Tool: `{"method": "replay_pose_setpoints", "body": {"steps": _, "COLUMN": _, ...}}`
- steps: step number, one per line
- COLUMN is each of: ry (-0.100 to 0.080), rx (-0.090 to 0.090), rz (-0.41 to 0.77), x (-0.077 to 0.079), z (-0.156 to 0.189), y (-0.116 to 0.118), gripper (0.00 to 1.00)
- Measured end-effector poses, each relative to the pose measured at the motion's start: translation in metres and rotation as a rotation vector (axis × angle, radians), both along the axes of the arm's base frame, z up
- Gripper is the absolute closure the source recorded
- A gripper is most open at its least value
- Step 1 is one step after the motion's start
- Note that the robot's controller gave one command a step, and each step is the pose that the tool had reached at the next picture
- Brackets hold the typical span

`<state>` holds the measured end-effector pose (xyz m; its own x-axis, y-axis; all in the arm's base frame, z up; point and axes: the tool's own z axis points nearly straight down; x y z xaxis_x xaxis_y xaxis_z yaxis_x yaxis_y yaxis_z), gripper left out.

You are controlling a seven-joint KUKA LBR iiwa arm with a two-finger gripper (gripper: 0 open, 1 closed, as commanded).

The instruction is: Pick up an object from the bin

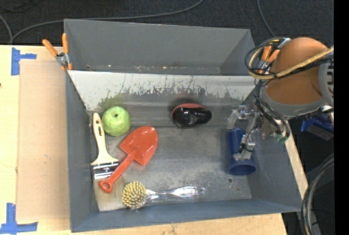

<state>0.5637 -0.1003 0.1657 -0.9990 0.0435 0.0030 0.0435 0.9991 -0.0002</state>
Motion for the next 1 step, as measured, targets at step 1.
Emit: {"method": "replay_pose_setpoints", "body": {"steps": 1, "ry": 0.001, "rx": 0.003, "rz": 0.377, "x": -0.0177, "z": 0.0593, "y": 0.0122, "gripper": 0.00}}
